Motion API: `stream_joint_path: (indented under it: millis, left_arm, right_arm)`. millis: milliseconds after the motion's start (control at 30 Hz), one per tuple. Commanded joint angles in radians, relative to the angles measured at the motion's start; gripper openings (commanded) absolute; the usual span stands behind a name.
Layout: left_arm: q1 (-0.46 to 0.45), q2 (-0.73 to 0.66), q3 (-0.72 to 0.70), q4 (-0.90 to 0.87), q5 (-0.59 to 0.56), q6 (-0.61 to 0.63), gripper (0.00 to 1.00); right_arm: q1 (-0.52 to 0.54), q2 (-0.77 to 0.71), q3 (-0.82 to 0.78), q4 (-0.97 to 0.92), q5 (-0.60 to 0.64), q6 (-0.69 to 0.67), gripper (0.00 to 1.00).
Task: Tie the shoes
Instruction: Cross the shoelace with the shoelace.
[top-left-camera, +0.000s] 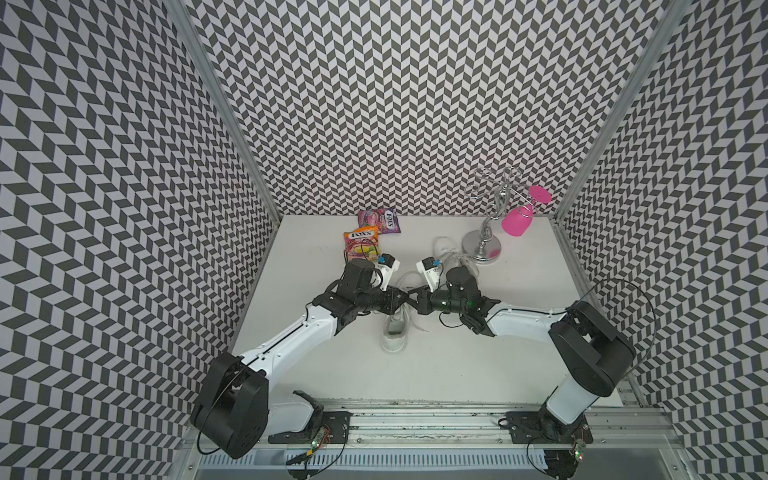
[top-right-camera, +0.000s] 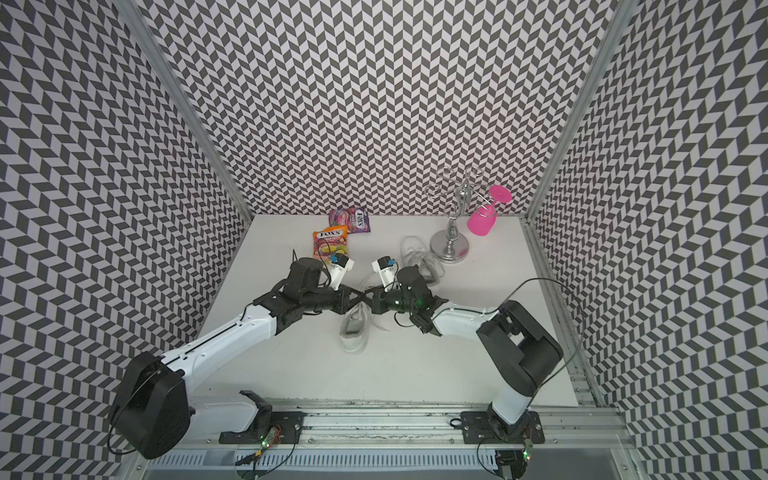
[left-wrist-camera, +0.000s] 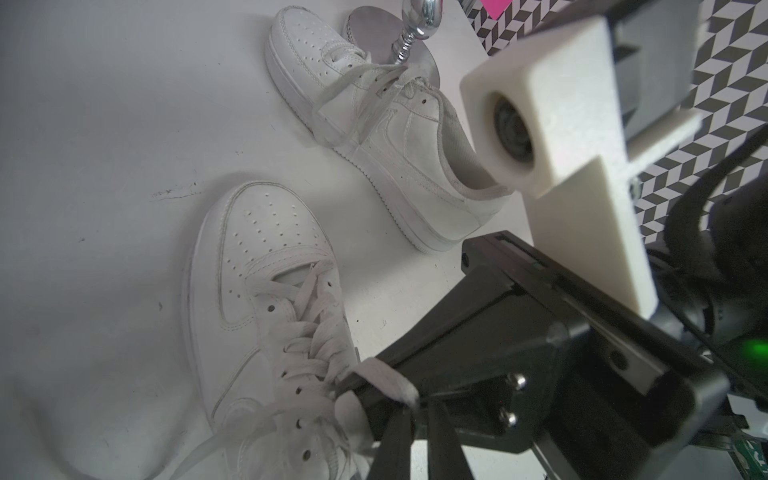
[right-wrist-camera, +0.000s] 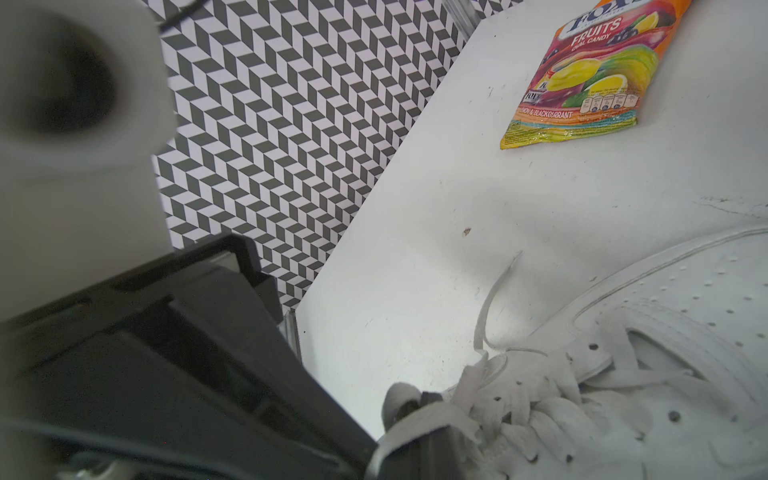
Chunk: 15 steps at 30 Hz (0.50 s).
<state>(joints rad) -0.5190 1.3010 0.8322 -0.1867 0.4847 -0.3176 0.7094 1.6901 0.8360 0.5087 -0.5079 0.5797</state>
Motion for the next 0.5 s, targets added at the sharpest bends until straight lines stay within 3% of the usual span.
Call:
stream_joint_path:
  millis: [0,467]
  left_arm:
    - [-0.012,0.002,-0.014,0.032,0.025,-0.011,0.16]
    - [0.0,-0.096,0.028,-0.053,-0.059,0.022,0.48]
  right_arm:
    - [0.004,0.013,-0.015,0.124,-0.026,0.043,0.0]
    - [0.004,0.006,-0.065,0.19,-0.04,0.06,0.0]
